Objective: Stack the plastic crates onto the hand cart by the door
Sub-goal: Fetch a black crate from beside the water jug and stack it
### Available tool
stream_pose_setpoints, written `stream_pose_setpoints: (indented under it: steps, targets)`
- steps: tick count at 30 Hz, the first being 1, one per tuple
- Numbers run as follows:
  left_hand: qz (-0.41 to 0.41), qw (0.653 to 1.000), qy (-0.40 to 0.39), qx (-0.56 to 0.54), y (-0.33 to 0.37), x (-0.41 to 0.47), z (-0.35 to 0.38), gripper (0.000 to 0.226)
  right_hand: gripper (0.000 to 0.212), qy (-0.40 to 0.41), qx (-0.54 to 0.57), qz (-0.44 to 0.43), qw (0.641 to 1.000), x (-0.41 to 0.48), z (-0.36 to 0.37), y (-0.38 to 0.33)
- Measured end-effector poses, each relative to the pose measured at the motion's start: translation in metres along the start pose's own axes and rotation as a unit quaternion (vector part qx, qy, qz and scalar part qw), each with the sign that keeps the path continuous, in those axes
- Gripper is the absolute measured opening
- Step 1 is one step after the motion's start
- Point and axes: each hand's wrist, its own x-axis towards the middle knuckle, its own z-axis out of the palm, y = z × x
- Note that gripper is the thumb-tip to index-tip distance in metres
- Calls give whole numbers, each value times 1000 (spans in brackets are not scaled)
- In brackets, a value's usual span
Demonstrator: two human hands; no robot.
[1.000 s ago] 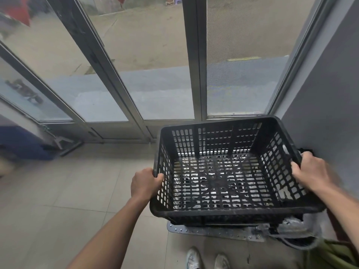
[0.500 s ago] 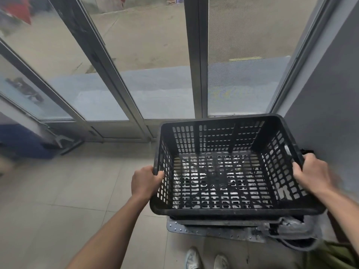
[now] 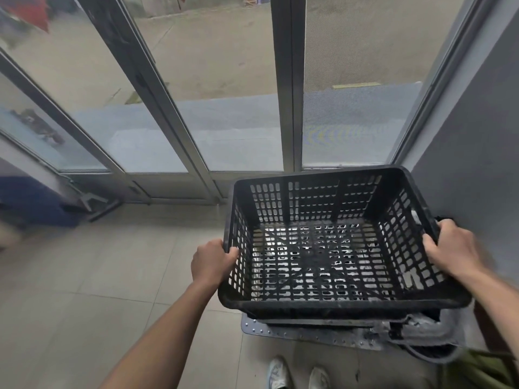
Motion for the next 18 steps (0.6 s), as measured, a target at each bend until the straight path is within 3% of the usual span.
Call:
stream_pose_setpoints:
  steps: [12,18]
  targets:
    - [19,999,-39,31,-4,7,7,25,28,-49,-51,27,997,-24,-28,-23]
    - [23,998,-48,30,-7,8,5,26,31,-51,-53,21,997,-5,-2,-4]
